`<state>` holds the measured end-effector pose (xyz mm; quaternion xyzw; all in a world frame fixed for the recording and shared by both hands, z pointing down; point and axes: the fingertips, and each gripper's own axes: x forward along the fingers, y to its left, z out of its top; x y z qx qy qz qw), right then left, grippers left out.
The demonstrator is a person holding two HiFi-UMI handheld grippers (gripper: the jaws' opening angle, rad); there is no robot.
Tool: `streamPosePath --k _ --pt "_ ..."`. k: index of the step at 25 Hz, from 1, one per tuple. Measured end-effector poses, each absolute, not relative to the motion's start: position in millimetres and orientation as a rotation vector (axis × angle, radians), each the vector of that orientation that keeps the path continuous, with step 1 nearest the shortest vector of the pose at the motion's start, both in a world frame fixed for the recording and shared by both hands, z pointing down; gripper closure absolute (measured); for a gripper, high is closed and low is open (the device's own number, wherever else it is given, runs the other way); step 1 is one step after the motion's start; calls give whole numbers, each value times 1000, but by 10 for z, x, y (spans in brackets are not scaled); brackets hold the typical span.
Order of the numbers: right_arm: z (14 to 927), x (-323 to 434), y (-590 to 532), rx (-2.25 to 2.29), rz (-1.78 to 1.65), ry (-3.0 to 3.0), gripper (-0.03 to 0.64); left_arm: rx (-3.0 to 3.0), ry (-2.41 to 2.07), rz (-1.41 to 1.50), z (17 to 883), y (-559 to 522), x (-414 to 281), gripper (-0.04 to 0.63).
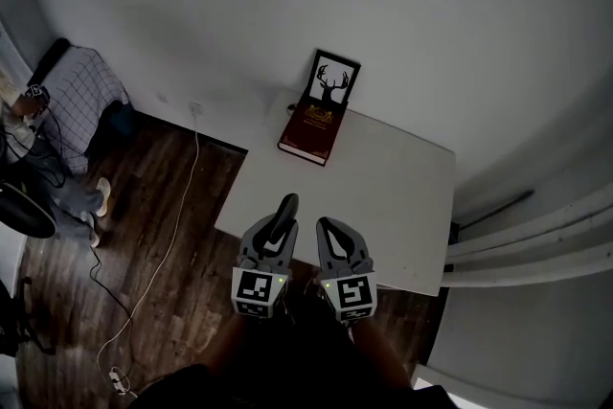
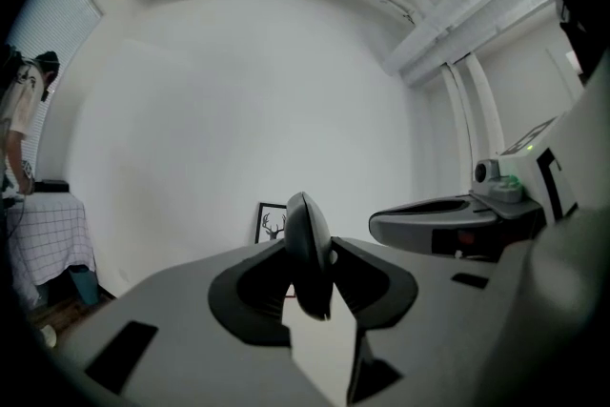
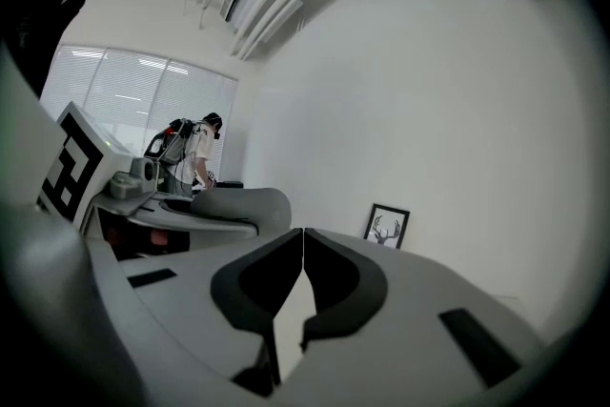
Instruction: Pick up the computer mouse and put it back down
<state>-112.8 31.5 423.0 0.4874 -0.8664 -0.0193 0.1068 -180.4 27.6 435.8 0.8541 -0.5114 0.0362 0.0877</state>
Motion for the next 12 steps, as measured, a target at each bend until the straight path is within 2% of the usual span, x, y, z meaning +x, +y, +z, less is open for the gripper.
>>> streamPosePath --k 12 --pt "4526 -1291 -322 1295 15 -2583 595 2492 -1512 210 4601 -225 -1782 471"
